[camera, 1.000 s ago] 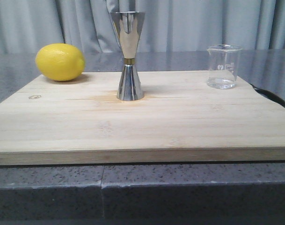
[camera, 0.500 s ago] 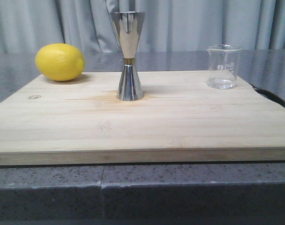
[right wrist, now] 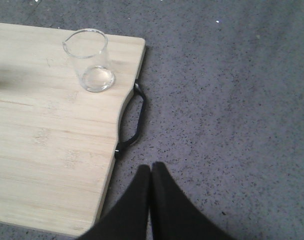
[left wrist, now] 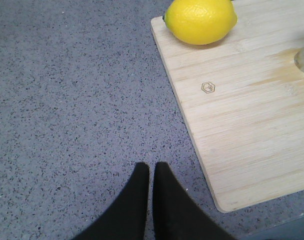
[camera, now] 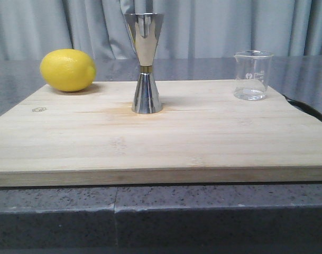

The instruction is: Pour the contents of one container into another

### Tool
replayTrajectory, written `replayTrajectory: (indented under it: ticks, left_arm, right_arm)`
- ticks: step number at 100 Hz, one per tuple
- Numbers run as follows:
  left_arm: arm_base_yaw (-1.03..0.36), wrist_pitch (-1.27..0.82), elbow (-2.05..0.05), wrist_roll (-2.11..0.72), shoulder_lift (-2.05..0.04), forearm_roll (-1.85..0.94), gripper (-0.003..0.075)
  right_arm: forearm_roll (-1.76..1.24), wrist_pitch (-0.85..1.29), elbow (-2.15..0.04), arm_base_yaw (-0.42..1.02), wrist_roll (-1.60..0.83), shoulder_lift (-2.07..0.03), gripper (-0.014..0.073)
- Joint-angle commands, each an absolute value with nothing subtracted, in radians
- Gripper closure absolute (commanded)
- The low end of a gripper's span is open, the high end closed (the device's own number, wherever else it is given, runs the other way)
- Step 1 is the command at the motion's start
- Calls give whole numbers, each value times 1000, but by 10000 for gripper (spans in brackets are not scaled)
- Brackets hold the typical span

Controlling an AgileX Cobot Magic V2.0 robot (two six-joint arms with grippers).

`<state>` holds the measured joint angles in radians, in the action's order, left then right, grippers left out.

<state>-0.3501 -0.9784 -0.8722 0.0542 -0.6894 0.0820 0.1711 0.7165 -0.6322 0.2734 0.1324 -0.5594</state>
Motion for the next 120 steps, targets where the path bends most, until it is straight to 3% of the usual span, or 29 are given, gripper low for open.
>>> replayTrajectory:
  ticks: [1,46,63,85,120]
  left_arm:
    - [-356,-910,-900,67,-690,87,739]
    - [-351,-908,-900,67,-679,79,739]
    - [-236,-833,-856,-21,-568,-47,739]
    - [-76,-441,-570,-64,-367,-51,739]
    - [-36,-130,-114,-64,-57,-53,739]
  right_arm:
    - [186,649,-668,275,123,-559,665]
    - [186,649,-668,275,123,-559,665]
    - [186,649,-668,275,123,-559,665]
    - [186,649,-668,275,123,-559,665]
    - [186,649,-668,275,123,-559,665]
